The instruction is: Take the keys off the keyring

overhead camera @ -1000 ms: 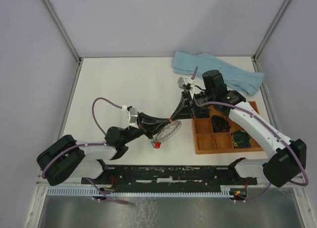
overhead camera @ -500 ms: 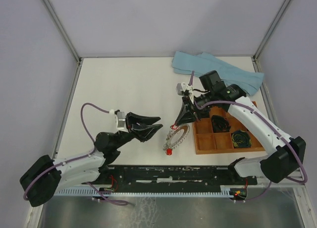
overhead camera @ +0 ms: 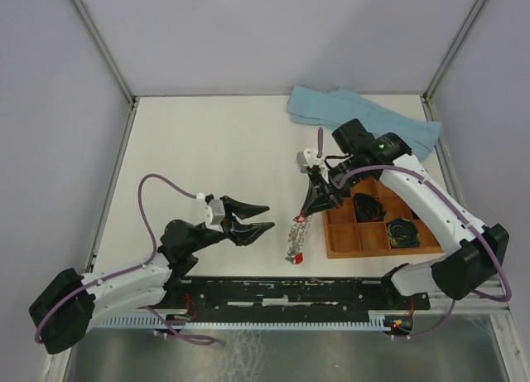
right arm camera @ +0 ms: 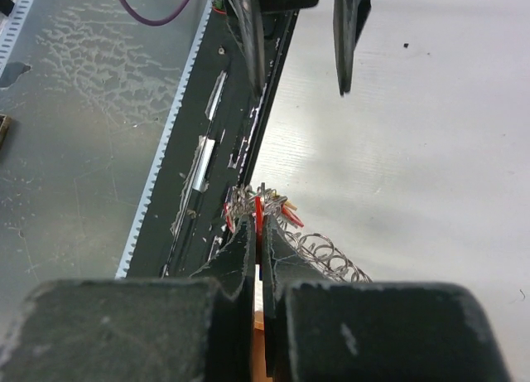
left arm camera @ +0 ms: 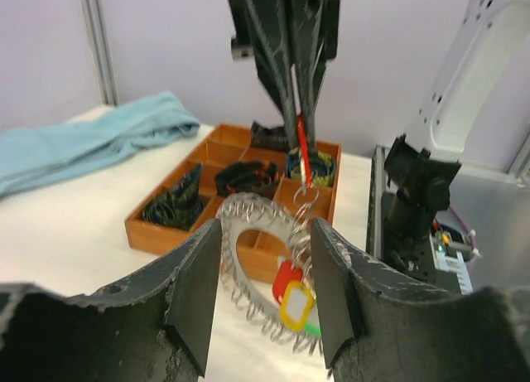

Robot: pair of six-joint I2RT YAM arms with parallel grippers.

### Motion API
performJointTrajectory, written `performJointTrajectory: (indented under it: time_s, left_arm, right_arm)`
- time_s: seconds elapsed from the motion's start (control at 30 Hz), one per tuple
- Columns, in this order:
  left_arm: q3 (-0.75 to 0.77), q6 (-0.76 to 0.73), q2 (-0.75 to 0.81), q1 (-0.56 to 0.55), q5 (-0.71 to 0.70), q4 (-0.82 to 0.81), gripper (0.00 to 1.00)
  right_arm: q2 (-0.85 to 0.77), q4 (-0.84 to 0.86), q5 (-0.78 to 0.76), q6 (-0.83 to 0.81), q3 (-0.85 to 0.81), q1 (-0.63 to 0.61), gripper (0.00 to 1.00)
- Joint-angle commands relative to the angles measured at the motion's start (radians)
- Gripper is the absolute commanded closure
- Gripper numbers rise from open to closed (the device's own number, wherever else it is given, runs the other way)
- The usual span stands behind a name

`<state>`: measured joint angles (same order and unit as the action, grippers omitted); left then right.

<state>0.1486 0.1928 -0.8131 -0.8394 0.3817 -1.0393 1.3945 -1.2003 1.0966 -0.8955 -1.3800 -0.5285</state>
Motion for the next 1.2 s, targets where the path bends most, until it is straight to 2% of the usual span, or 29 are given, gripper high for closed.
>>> performJointTrajectory:
  time_s: [0.0,0.37,0.57,0.7,0.97,1.17]
  left_arm:
    - [0.042,-0.050,-0.086,0.000,0.056,-0.085,0.47]
    - [0.083,-0.006,-0.352,-0.009,0.095,-0.285,0.56]
    - [0.107,0.070,-0.457,-0.012,0.123,-0.402,0.54]
    - [0.137,0.151,-0.471,-0.011,0.120,-0.374,0.51]
    - [0.210,0.241,-0.440,-0.012,0.139,-0.189,0.48]
    - [0.212,0.292,-0.454,-0.013,0.127,-0.190,0.48]
  right_arm:
    - [0.006,-0.097,0.038,-0.134,-0.067,-0.005,0.99]
    - [0.052,-0.184,0.031,-0.225,-0.100,-0.009,0.99]
    - [0.076,-0.176,-0.008,-0.205,-0.106,-0.019,0.99]
    - [0.079,-0.142,-0.065,-0.156,-0.107,-0.037,0.99]
    - [0.069,-0.082,-0.165,-0.070,-0.114,-0.060,0.99]
    - [0.067,-0.060,-0.203,-0.026,-0.125,-0.065,0.99]
